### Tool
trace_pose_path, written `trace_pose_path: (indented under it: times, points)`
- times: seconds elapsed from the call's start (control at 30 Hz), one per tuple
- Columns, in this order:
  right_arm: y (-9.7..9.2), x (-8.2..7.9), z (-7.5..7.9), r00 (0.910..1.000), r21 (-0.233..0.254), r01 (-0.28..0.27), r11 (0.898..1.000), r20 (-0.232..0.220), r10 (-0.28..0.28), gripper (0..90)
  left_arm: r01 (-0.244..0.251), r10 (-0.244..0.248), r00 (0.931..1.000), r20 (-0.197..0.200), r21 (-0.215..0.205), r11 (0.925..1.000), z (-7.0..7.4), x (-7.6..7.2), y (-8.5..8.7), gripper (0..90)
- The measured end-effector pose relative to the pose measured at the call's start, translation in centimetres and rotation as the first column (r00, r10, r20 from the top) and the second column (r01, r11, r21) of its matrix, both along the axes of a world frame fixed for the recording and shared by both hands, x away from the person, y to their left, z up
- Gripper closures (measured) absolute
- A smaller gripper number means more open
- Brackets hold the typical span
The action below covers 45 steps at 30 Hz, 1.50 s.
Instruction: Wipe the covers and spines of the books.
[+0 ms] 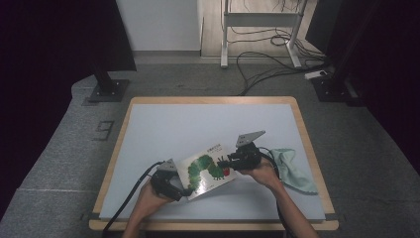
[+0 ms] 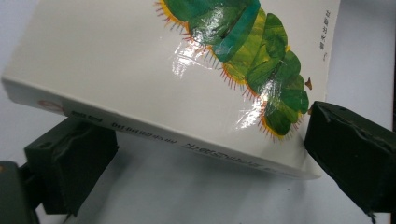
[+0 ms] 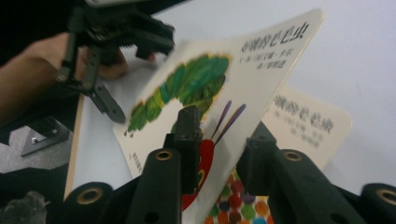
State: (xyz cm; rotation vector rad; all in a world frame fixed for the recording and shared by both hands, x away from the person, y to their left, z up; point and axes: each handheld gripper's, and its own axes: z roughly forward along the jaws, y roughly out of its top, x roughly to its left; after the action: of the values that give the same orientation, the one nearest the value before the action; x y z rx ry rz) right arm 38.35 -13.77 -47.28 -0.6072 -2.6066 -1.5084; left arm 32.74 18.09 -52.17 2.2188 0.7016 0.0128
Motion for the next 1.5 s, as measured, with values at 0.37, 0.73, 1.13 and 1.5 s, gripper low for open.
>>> trace_pose_path:
  times: [0.37, 0.73, 1.13, 1.5]
  points:
    - [-0.6, -1.5, -0.8, 0.9943, -0.115, 0.107, 0.988, 0.002, -0.107, 55.8, 0.021, -0.021, 0.9971, 0.073, 0.003, 0.9998, 0.7, -1.2, -0.5, 17.2]
    - [-1.7, -2.0, -2.2, 0.9846, -0.179, 0.173, 0.969, 0.004, -0.175, 49.7, 0.044, -0.045, 0.9937, 0.103, 0.011, 0.999, 0.9, -1.8, -0.7, 28.3]
    - [-1.4, -1.9, -3.0, 0.973, -0.26, 0.221, 0.94, -0.007, -0.231, 31.3, 0.1, -0.1, 0.9882, 0.116, 0.003, 0.995, 1.1, -2.3, -1.1, 43.6]
    - [-0.3, -1.8, -2.3, 0.9825, -0.152, 0.184, 0.971, -0.003, -0.186, 41.1, 0.126, -0.123, 0.9885, 0.087, -0.029, 0.9916, 1.7, -1.9, -1.0, 55.7]
